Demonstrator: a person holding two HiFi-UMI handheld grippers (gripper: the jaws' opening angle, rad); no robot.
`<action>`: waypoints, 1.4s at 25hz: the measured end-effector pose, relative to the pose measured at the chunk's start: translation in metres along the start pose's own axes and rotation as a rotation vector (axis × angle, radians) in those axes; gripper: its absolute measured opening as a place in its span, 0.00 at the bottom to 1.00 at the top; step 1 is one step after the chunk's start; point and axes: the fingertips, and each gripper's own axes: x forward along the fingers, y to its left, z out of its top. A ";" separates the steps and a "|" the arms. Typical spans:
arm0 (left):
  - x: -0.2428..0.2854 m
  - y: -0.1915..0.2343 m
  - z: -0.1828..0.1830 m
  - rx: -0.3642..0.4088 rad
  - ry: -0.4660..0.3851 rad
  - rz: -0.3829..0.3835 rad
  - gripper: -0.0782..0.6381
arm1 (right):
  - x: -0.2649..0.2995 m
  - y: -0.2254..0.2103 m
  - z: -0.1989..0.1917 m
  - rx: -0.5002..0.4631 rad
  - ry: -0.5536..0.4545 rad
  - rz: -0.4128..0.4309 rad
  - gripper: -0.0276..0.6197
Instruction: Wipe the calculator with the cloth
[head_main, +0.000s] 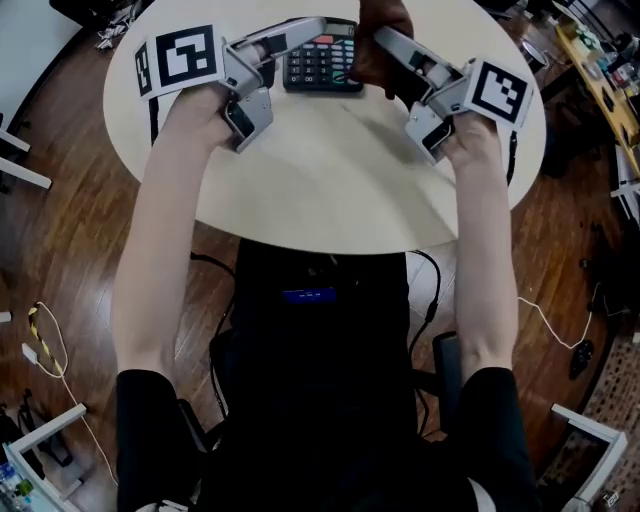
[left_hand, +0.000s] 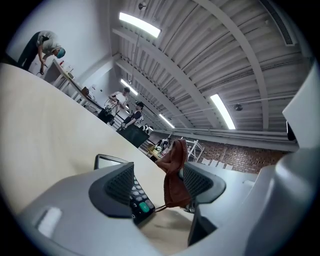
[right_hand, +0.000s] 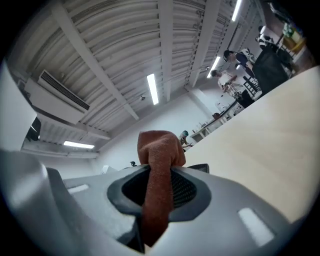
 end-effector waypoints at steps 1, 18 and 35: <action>-0.004 -0.010 -0.005 0.008 0.001 -0.008 0.53 | -0.005 0.013 -0.002 -0.004 -0.011 0.052 0.17; -0.055 -0.074 -0.037 -0.110 -0.062 -0.059 0.52 | -0.081 0.090 -0.004 0.043 -0.185 0.283 0.17; -0.102 -0.082 -0.033 -0.235 -0.253 0.011 0.52 | -0.113 0.096 -0.008 0.064 -0.282 0.271 0.17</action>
